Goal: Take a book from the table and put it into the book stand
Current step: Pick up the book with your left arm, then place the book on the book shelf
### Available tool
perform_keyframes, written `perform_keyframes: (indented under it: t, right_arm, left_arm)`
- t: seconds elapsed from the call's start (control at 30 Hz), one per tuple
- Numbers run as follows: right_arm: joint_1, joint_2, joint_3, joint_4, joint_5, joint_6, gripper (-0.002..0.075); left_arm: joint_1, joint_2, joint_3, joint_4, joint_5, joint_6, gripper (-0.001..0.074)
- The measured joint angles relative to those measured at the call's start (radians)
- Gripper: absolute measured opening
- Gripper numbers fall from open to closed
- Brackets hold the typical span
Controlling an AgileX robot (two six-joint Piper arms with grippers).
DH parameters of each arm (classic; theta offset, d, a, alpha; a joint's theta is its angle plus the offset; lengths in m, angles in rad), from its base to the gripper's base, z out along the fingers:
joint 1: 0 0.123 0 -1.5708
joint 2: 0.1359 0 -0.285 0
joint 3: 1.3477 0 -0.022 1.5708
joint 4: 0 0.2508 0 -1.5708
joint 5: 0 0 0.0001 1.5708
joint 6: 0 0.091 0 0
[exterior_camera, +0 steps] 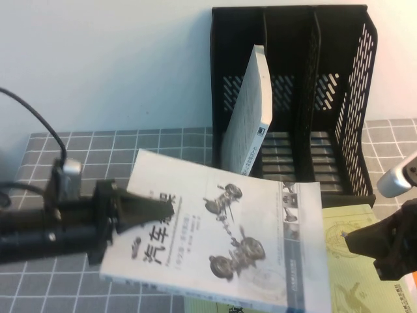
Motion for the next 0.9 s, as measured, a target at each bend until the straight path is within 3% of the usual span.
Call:
perform_keyframes:
  t: [0.57, 0.6, 0.67, 0.7, 0.9]
  right_arm:
    - [0.000, -0.016, 0.000, -0.049, 0.006, 0.000, -0.0002]
    - [0.000, -0.016, 0.000, -0.049, 0.006, 0.000, -0.0002]
    - [0.000, -0.016, 0.000, -0.051, 0.006, 0.000, -0.0002]
    - [0.000, -0.016, 0.000, -0.051, 0.006, 0.000, -0.0002]
    - [0.000, -0.016, 0.000, -0.051, 0.006, 0.000, -0.0002]
  left_arm:
    - [0.020, -0.146, -0.477, 0.391, 0.063, -0.375, 0.0311]
    - [0.020, -0.146, -0.502, 0.403, 0.070, -0.386, 0.0294]
    - [0.020, -0.146, -0.544, 0.424, 0.079, -0.400, 0.0141]
    - [0.020, -0.146, -0.564, 0.442, 0.081, -0.403, 0.0115]
    - [-0.022, -0.146, -0.623, 0.534, 0.085, -0.428, 0.0116]
